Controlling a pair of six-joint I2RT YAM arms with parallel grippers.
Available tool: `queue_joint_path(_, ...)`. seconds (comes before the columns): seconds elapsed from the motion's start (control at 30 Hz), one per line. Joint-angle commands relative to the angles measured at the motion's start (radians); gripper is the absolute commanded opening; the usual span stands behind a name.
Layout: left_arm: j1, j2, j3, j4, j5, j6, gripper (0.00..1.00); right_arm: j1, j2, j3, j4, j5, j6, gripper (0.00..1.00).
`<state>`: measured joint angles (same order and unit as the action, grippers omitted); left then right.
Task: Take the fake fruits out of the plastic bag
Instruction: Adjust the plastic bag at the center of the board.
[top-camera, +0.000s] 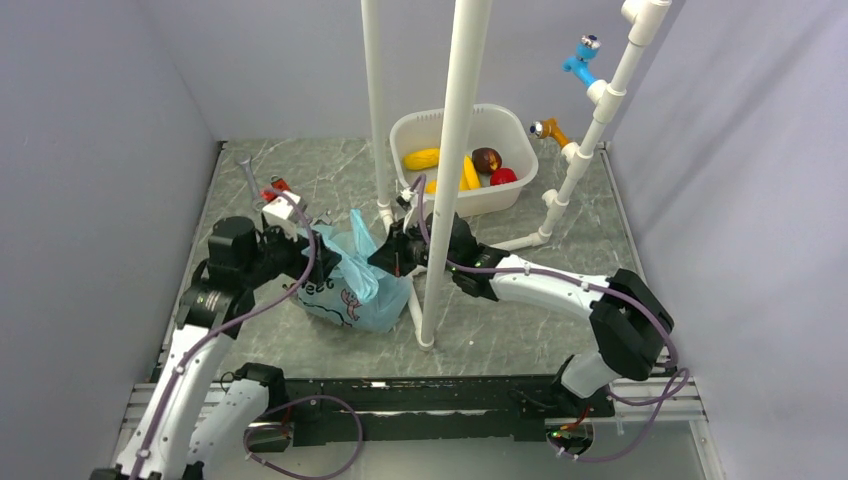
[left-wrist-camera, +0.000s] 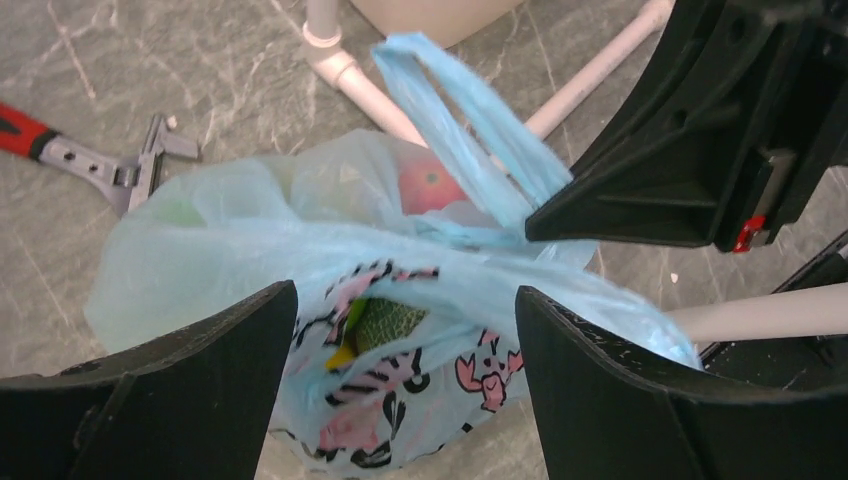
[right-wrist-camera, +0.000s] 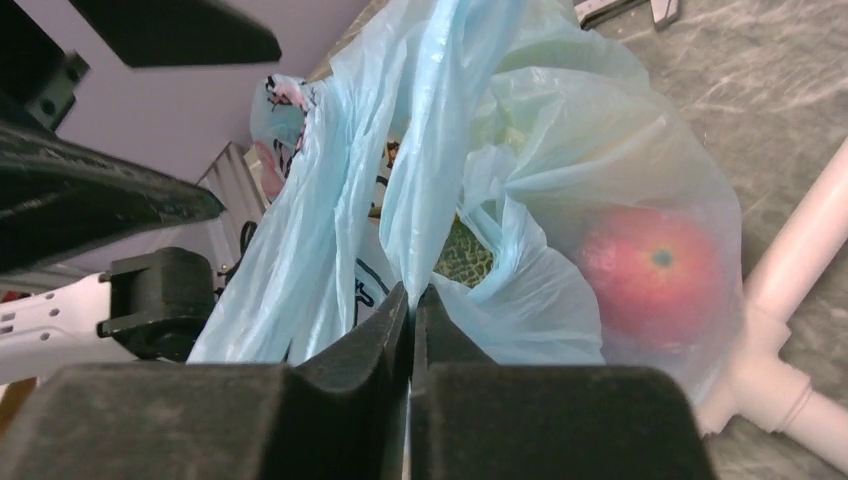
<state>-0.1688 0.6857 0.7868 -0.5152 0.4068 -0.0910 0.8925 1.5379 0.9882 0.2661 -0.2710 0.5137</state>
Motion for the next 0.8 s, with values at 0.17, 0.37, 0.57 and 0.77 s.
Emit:
queue_joint_path(0.17,-0.102,0.133,0.102,-0.034,0.173,0.229,0.99,-0.002,-0.118,-0.090,0.075,0.031,0.023,0.00)
queue_joint_path(0.37,-0.145,0.150,0.048,0.017,0.278,0.256,0.99,-0.002,-0.140,-0.098,0.072,0.019,0.020,0.00)
queue_joint_path(0.57,-0.185,0.158,0.067,0.002,0.072,0.244,0.99,-0.003,-0.140,-0.117,0.108,-0.005,0.037,0.00)
queue_joint_path(0.77,-0.210,0.209,0.139,0.035,0.090,0.045,0.90,-0.002,-0.132,-0.113,0.111,-0.007,0.044,0.00)
